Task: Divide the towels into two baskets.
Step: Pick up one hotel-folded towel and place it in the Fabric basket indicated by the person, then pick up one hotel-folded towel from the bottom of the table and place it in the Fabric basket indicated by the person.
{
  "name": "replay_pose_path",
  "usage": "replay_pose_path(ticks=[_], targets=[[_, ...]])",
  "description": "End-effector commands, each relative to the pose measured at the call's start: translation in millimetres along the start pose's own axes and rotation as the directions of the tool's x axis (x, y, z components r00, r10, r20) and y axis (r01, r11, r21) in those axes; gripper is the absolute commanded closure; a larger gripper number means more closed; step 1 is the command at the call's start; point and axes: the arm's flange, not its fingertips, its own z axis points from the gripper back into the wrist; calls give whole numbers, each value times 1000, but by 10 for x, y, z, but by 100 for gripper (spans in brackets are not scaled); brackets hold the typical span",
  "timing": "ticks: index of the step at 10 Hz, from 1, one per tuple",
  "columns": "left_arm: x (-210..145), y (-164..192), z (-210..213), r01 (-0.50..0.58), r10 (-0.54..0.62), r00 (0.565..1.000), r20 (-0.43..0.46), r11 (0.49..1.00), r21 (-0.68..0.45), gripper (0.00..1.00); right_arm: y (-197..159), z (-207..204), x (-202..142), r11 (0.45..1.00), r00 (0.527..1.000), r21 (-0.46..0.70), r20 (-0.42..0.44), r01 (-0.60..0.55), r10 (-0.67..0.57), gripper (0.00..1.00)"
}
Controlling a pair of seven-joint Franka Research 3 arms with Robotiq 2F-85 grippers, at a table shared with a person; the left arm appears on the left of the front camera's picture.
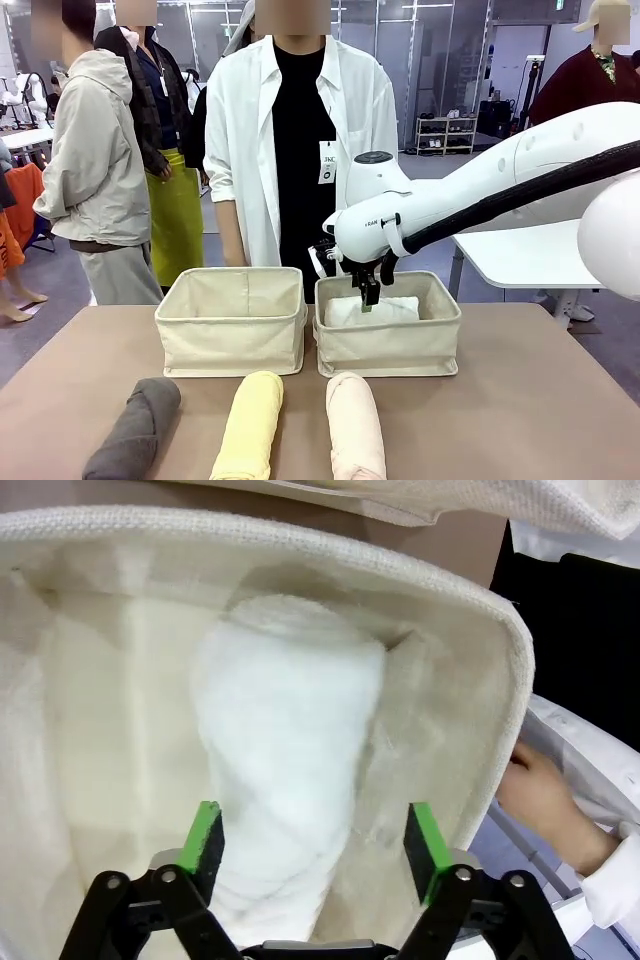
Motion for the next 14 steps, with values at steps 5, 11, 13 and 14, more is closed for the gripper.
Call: replay_pose_path(ticks=[5,11,13,14], targets=[[-3,-8,27,3,-3,1000,6,1000,1,0,-1,35,5,1000,1000,-2,0,11,-11,0],[-3,-8,27,3,-3,1000,6,1000,1,0,-1,35,5,1000,1000,-2,0,11,-11,0],[-3,-8,27,3,-3,1000,6,1000,1,0,-1,35,5,1000,1000,-2,0,11,-11,0],[-3,-8,27,3,-3,1000,6,1000,1,0,11,32,7,1000,1000,2,1,20,-20,0]])
